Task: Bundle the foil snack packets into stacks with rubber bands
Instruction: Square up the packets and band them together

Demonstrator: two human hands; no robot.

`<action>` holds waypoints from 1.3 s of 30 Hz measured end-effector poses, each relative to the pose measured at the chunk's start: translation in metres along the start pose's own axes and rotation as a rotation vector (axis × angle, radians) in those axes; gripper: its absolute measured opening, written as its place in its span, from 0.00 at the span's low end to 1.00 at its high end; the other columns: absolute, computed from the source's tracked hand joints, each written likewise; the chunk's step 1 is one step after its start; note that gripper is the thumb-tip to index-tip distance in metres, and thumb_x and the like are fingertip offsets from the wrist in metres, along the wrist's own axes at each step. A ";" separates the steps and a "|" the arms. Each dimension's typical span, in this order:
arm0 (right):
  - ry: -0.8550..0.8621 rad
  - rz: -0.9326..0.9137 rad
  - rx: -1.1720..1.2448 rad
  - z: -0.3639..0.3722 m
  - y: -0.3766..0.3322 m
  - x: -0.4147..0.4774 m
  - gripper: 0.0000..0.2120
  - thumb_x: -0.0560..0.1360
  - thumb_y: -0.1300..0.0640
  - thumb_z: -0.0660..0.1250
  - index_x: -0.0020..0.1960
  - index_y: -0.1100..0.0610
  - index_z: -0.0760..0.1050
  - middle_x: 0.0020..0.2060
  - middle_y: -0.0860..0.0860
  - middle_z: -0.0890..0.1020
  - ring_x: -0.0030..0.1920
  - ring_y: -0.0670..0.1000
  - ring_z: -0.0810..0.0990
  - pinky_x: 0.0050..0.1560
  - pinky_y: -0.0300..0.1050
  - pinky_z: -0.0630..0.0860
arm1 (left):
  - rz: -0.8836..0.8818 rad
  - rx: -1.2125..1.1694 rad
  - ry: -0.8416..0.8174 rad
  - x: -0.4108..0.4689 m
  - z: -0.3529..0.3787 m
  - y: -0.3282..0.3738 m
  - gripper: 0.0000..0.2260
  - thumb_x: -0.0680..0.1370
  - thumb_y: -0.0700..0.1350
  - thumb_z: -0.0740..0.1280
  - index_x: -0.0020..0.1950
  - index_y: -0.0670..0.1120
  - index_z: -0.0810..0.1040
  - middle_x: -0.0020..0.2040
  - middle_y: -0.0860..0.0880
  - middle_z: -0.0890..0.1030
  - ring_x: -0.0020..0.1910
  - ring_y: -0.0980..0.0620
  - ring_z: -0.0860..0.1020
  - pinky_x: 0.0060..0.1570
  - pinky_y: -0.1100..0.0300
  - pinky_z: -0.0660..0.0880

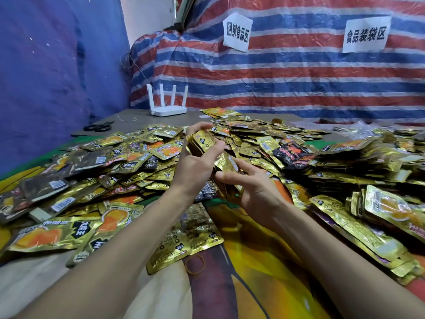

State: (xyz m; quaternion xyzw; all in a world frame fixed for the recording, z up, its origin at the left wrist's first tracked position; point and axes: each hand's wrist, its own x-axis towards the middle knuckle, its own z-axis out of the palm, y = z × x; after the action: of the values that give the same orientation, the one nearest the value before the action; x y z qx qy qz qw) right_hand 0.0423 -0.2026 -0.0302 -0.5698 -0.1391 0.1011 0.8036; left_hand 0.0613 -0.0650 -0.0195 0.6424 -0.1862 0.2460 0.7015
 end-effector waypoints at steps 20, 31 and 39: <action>0.177 0.112 0.081 -0.002 -0.003 0.002 0.21 0.79 0.56 0.54 0.65 0.61 0.77 0.54 0.60 0.78 0.51 0.58 0.77 0.44 0.50 0.75 | 0.114 -0.015 0.129 -0.002 -0.001 0.000 0.11 0.75 0.45 0.72 0.53 0.56 0.74 0.50 0.43 0.78 0.45 0.45 0.78 0.44 0.47 0.78; 0.107 0.126 0.266 -0.017 -0.012 0.001 0.24 0.69 0.52 0.60 0.58 0.60 0.83 0.59 0.59 0.83 0.54 0.60 0.80 0.50 0.53 0.78 | -0.205 -0.345 0.041 0.001 -0.002 -0.001 0.19 0.74 0.45 0.70 0.62 0.42 0.73 0.49 0.38 0.84 0.45 0.42 0.83 0.42 0.47 0.82; 0.017 -0.007 0.212 -0.016 -0.020 0.001 0.22 0.68 0.54 0.61 0.57 0.57 0.85 0.59 0.59 0.84 0.55 0.59 0.83 0.59 0.59 0.77 | -0.255 -0.332 -0.041 -0.002 -0.002 0.001 0.19 0.71 0.42 0.71 0.61 0.43 0.72 0.51 0.33 0.81 0.47 0.40 0.82 0.47 0.46 0.80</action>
State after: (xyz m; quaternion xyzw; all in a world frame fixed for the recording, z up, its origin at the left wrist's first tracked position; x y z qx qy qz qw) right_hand 0.0491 -0.2227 -0.0161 -0.4819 -0.1229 0.1074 0.8609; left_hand 0.0585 -0.0630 -0.0201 0.5414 -0.1554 0.1080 0.8192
